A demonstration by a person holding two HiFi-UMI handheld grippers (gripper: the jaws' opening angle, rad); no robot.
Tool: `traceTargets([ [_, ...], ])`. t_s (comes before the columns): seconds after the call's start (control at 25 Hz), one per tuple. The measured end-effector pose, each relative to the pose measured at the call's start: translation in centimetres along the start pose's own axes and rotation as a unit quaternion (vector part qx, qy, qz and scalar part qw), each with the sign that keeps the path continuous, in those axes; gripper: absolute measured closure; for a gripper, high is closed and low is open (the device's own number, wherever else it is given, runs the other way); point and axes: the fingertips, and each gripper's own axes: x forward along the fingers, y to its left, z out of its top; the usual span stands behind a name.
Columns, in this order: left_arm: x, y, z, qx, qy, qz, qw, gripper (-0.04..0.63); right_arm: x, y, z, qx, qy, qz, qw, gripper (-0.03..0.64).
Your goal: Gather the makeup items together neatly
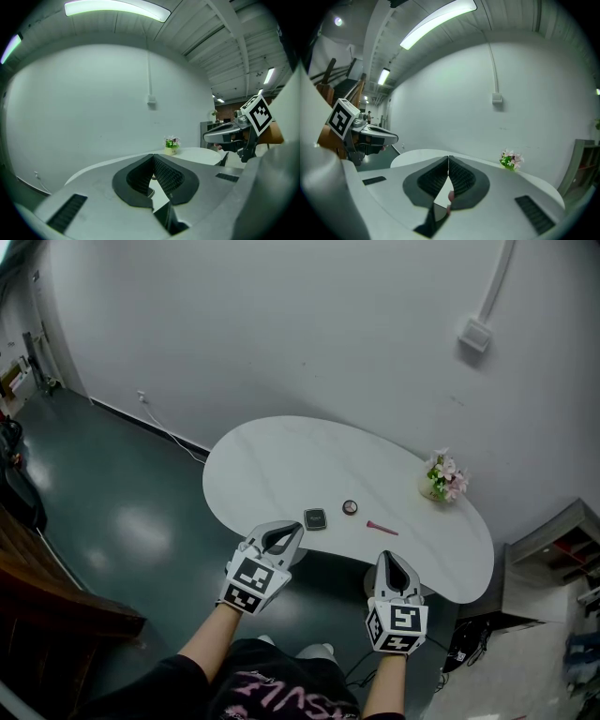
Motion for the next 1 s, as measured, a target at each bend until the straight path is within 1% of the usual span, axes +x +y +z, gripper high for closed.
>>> traceTargets([
  [0.16,0.4,0.1,-0.5,-0.007,0.005,-0.007,0.9999,0.583,0.3,0.0,-0.2,-0.008,0.009,0.001,1.000,0.554],
  [0.44,1.9,-0.1,-1.2,-0.004,0.017,-0.021,0.9996,0.583,1.4,-0.3,-0.7,-0.014,0.021,0.005,1.000,0.554],
  [0.68,3.8,0.4,-1.9,-0.005,0.027,-0.024,0.9993,0.583,3.7,-1.7,-0.8,0.000,0.021,0.009,1.000,0.554],
  [1.0,6.9,3.0,-2.5,-0.007,0.049,-0.004,0.9987,0.583,8.0,-3.3,-0.6,0.016,0.020,0.026,0.999,0.554],
])
